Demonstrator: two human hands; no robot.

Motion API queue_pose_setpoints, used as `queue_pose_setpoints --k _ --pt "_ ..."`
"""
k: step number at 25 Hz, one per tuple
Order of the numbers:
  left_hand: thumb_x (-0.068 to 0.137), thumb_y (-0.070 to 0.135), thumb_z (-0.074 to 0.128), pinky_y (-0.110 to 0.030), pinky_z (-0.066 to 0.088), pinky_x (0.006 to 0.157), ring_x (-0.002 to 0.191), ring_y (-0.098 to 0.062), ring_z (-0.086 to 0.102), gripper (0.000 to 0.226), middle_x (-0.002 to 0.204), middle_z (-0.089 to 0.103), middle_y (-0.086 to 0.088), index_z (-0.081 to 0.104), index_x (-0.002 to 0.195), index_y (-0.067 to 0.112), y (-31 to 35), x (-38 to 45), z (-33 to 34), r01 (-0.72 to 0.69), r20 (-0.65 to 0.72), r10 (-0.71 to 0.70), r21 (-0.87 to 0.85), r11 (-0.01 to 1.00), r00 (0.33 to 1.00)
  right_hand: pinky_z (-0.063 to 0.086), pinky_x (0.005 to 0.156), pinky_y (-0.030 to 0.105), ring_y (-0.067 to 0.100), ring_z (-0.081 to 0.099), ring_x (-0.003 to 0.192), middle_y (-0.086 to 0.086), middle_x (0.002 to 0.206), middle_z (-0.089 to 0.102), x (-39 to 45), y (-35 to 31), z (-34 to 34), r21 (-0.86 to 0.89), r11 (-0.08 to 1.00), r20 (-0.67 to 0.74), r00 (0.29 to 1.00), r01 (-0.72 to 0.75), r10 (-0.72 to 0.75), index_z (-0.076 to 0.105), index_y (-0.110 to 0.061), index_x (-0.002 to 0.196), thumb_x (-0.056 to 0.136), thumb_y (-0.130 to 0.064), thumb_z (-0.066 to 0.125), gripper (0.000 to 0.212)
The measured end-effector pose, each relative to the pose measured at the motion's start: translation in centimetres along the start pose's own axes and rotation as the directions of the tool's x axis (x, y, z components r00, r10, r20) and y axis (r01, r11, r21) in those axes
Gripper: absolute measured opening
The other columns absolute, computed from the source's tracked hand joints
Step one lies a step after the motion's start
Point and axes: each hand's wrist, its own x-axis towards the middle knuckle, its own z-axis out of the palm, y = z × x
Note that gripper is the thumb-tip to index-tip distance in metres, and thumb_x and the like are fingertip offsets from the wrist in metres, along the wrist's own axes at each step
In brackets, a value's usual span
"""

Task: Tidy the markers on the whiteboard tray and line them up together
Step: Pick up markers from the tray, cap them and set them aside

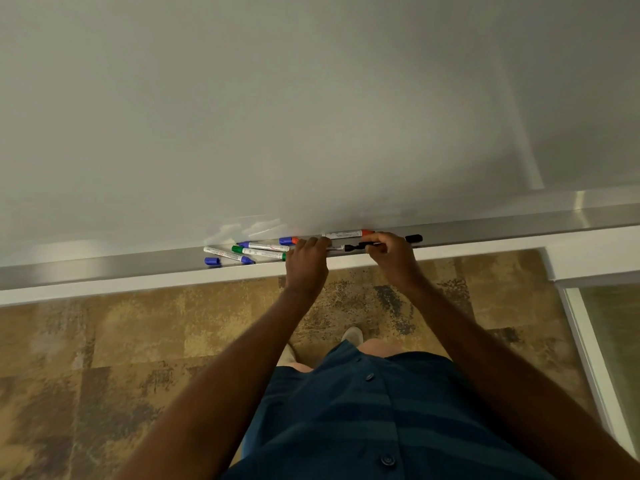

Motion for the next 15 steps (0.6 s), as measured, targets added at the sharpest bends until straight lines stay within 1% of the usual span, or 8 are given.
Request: queue_pose_setpoints --k 2,4,6,9,10,13,15 --pt "0.087 0.006 0.067 -0.038 0.057 0.074 0.097 -0.023 0.063 0.03 0.106 0.071 -0.005 0.064 0.115 0.017 -0.3 -0.4 -0.2 0.0 0.004 0.0 -0.019 1.0 1.0 0.044 0.073 0.003 -0.005 0.058 0.094 0.0 0.121 0.067 -0.4 -0.3 0.0 -0.011 1.0 0.018 1.0 0.004 -0.004 0.069 -0.015 0.123 0.097 -0.012 0.064 0.027" --pt "0.088 0.007 0.068 -0.033 0.056 0.071 0.096 -0.021 0.061 0.029 0.105 0.07 -0.004 0.064 0.115 0.017 -0.4 -0.8 -0.4 0.007 0.006 -0.007 -0.05 0.999 1.0 0.045 0.076 0.006 0.001 0.061 0.096 0.002 0.122 0.068 -0.8 -0.6 0.1 -0.041 0.998 0.023 0.999 0.041 -0.04 0.07 -0.015 0.123 0.096 -0.01 0.065 0.028" --pt "0.089 0.007 0.068 -0.031 0.055 0.07 0.097 -0.021 0.059 0.027 0.104 0.068 -0.004 0.065 0.113 0.018 -0.3 -1.0 -0.7 0.0 0.019 0.002 -0.093 0.996 1.0 0.046 0.08 0.009 0.007 0.063 0.101 0.005 0.124 0.068 -1.2 -0.9 0.3 -0.057 0.996 0.023 0.997 0.072 -0.071 0.07 -0.015 0.124 0.096 -0.008 0.065 0.029" --pt "0.09 0.005 0.066 -0.03 0.052 0.072 0.096 -0.021 0.058 0.025 0.104 0.068 -0.004 0.065 0.112 0.017 -0.1 -1.3 -1.2 -0.029 0.019 0.031 -0.116 0.993 0.999 0.052 0.088 0.018 0.009 0.063 0.104 0.005 0.124 0.069 -1.6 -1.3 0.7 -0.062 0.994 0.015 0.996 0.09 -0.089 0.07 -0.015 0.124 0.095 -0.008 0.066 0.03" --pt "0.09 0.005 0.066 -0.03 0.052 0.073 0.097 -0.021 0.059 0.025 0.104 0.068 -0.005 0.066 0.113 0.017 0.0 -1.2 -1.3 -0.028 0.017 0.03 -0.118 0.993 0.999 0.051 0.088 0.017 0.008 0.063 0.104 0.006 0.124 0.069 -1.7 -1.4 0.7 -0.065 0.994 0.006 0.996 0.085 -0.084 0.07 -0.015 0.124 0.095 -0.009 0.066 0.029" --pt "0.093 0.005 0.063 -0.032 0.051 0.079 0.1 -0.023 0.061 0.027 0.108 0.069 -0.009 0.068 0.118 0.013 -0.2 -1.1 -1.5 -0.034 0.026 0.038 -0.133 0.99 0.999 0.045 0.081 0.006 -0.001 0.062 0.096 0.004 0.121 0.07 -1.8 -1.7 0.7 -0.055 0.996 0.005 0.998 0.069 -0.068 0.07 -0.013 0.123 0.095 -0.011 0.066 0.028" --pt "0.094 0.005 0.061 -0.029 0.049 0.077 0.095 -0.022 0.062 0.022 0.106 0.07 -0.009 0.071 0.113 0.012 -0.3 -0.8 -1.7 -0.068 0.053 0.074 -0.107 0.992 0.996 0.044 0.079 0.005 0.0 0.063 0.096 0.004 0.12 0.071 -1.8 -1.7 0.7 -0.042 0.997 0.015 0.998 0.058 -0.058 0.071 -0.012 0.123 0.095 -0.012 0.067 0.028"
